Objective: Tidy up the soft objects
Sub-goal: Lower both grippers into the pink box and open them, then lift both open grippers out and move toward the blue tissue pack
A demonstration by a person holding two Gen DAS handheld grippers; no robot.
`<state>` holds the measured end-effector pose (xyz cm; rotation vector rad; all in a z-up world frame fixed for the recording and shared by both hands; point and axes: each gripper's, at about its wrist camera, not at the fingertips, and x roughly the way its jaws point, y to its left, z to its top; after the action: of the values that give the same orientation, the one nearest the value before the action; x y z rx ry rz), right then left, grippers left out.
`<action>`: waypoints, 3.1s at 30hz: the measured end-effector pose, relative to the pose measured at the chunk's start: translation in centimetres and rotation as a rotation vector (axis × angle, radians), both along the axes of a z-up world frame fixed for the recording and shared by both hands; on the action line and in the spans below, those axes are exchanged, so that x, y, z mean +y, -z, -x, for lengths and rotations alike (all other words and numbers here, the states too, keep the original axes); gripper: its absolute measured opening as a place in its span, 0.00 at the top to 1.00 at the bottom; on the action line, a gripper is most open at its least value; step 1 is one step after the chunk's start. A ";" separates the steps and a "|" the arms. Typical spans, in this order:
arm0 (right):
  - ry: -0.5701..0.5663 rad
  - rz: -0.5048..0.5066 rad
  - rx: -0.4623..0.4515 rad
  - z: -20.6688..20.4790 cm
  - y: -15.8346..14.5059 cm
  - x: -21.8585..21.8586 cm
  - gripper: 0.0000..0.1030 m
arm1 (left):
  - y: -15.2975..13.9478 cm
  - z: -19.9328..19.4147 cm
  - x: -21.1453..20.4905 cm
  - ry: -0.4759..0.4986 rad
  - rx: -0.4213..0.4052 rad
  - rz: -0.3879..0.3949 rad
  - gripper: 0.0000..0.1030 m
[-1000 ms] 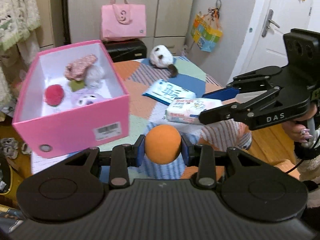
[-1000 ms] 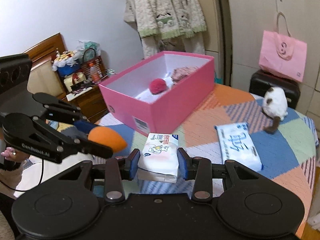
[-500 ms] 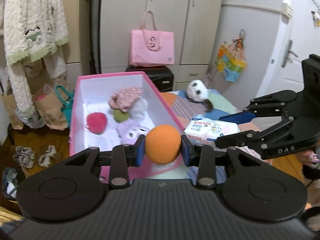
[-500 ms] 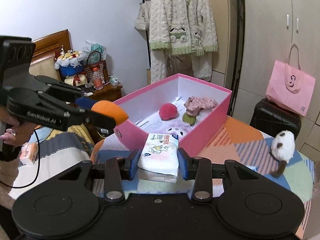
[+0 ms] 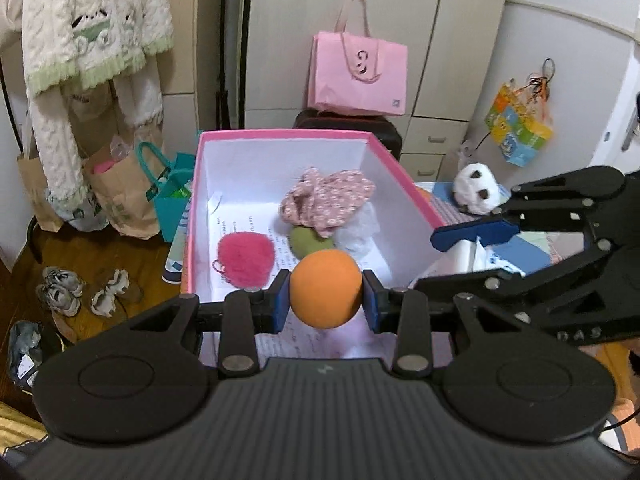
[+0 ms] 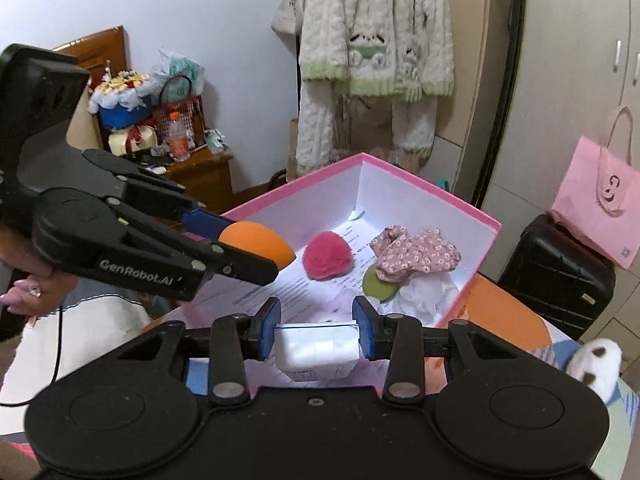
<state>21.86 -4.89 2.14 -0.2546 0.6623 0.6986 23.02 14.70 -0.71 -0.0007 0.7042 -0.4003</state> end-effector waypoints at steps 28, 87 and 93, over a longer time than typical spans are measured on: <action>0.113 0.039 0.024 -8.0 2.2 0.2 0.33 | 1.6 -2.7 -0.9 -0.010 0.023 -0.090 0.41; 0.130 -0.087 -0.070 12.3 5.4 -19.8 0.10 | -1.7 9.8 -19.0 0.334 0.022 -0.035 0.07; 0.137 -0.123 -0.187 11.7 6.8 -20.7 0.10 | -0.2 8.4 -20.5 0.322 -0.003 -0.008 0.07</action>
<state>10.13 -25.61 -4.69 -0.1566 0.4521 0.5735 14.58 -5.81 -0.54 0.1217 0.7047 -0.7060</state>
